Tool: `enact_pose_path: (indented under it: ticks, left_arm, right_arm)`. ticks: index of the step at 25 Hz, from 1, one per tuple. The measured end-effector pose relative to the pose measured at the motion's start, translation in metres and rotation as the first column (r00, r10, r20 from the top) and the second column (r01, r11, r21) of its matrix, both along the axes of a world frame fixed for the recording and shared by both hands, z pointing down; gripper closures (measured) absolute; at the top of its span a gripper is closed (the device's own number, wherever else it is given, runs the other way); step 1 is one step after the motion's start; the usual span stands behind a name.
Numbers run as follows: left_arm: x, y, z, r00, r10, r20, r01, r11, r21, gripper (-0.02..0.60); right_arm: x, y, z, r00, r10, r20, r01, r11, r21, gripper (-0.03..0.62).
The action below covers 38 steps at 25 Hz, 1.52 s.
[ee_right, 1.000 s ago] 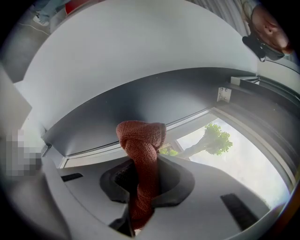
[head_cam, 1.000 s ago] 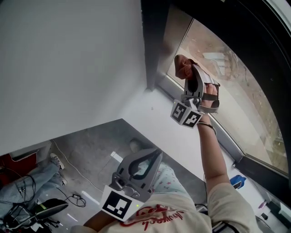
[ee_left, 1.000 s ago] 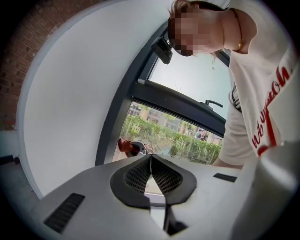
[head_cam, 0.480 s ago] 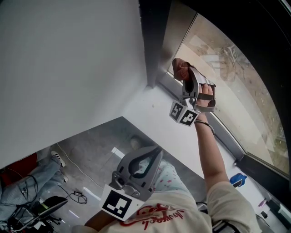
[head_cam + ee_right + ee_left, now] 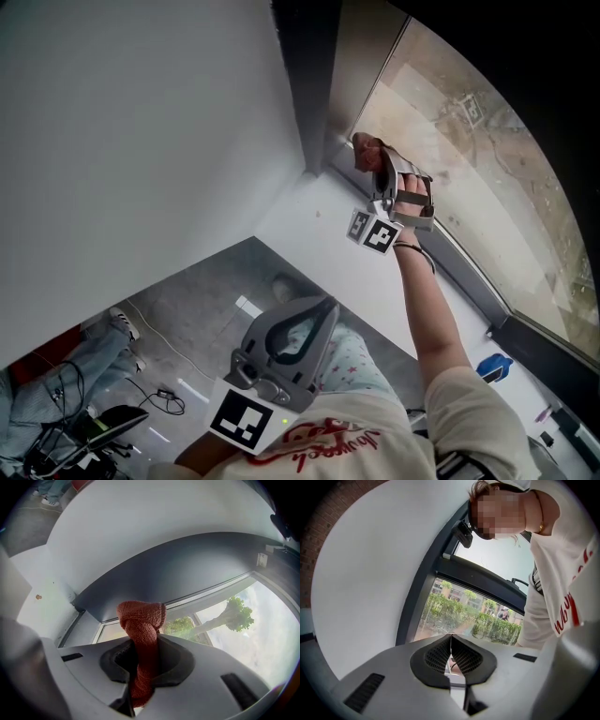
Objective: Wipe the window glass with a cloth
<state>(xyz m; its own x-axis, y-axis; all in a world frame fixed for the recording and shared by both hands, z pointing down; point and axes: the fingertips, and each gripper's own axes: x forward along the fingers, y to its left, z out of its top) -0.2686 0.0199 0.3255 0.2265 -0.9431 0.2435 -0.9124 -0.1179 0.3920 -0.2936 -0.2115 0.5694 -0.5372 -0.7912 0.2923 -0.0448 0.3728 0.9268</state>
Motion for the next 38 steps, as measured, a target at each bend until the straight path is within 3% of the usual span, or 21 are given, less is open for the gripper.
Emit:
enact_pose_path:
  ticks: [7,11,21,31,35,38]
  left_arm:
    - [0.008,-0.001,-0.004,1.000,-0.006,-0.006,0.006,1.000,-0.007,0.560]
    - [0.009,0.005,0.004,1.000,-0.004,0.000,0.004,1.000,-0.029,0.560]
    - [0.005,0.012,-0.003,0.999,-0.035,0.022,0.036,0.999,-0.027,0.560]
    - [-0.008,0.026,0.014,0.997,-0.074,0.030,0.075,0.996,-0.050,0.560]
    - [-0.012,0.023,0.002,0.997,-0.081,0.010,0.081,0.997,-0.010,0.560]
    - [-0.003,0.023,-0.020,0.999,-0.051,0.019,0.050,0.998,0.030,0.560]
  right_arm:
    - [0.007,0.000,0.047,0.998,0.030,-0.062,-0.035,0.997,-0.075,0.522]
    - [0.004,0.001,0.064,0.997,0.049,-0.051,-0.054,0.993,-0.105,0.522]
    - [0.008,0.002,0.088,0.993,0.053,-0.110,-0.068,0.989,-0.135,0.522]
    - [0.025,0.002,0.135,0.970,0.105,-0.221,-0.167,0.944,-0.283,0.522]
    - [0.028,0.020,0.077,0.990,0.138,-0.038,-0.143,0.949,-0.282,0.522]
    - [0.053,0.043,0.002,0.971,0.197,0.133,-0.144,0.934,-0.328,0.522]
